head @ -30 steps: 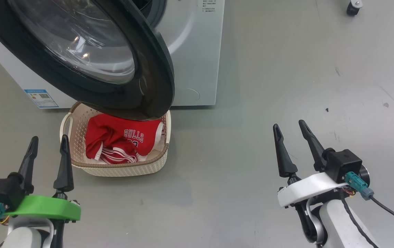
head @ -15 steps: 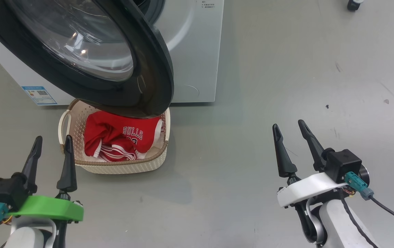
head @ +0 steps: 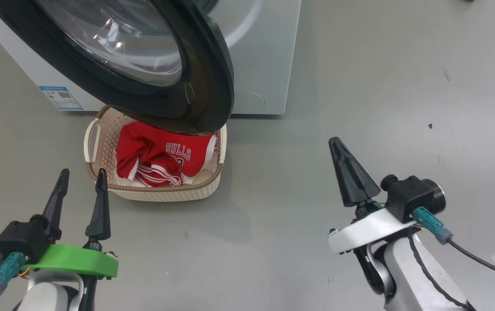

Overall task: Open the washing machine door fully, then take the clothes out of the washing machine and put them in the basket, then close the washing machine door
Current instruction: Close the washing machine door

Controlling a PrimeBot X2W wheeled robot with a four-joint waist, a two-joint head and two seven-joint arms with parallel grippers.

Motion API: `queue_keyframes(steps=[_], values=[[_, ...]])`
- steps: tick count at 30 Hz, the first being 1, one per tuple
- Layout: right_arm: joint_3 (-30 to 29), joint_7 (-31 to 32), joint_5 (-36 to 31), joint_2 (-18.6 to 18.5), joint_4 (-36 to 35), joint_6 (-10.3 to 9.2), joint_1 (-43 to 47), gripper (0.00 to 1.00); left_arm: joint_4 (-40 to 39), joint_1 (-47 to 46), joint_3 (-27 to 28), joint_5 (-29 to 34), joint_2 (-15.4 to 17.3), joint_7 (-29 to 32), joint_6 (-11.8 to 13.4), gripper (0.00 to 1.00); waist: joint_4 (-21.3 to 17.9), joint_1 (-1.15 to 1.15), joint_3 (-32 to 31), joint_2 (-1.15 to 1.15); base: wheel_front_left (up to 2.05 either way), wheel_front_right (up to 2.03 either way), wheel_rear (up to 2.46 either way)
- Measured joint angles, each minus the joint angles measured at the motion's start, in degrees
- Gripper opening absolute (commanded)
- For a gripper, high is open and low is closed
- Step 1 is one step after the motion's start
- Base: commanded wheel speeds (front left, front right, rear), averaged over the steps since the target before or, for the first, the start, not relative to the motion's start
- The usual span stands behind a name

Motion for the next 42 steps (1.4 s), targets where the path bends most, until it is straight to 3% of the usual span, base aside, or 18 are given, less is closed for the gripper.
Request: queue_keyframes(steps=[9, 23, 42], values=[[10.16, 1.15, -5.67, -2.1, 0.83, 0.98, -9.8, 0.0, -0.1, -3.03, -1.94, 0.41, -1.97, 0.0, -0.51, 1.0, 3.75, 0.0, 3.66, 0.0, 0.0, 0.0, 0.0], [14.75, 4.01, -6.22, -3.87, 3.72, 1.0, -20.43, 0.0, 0.19, -6.23, -2.82, 0.15, -3.87, -0.01, -0.99, 1.0, 10.22, 0.0, 8.82, 0.0, 0.0, 0.0, 0.0], [9.7, 4.54, -3.18, -7.2, 8.65, 1.27, -31.16, 0.0, 0.6, -9.78, -2.24, -0.14, -5.17, -0.01, -1.01, 1.0, 17.07, 0.0, 16.69, 0.0, 0.0, 0.0, 0.0]])
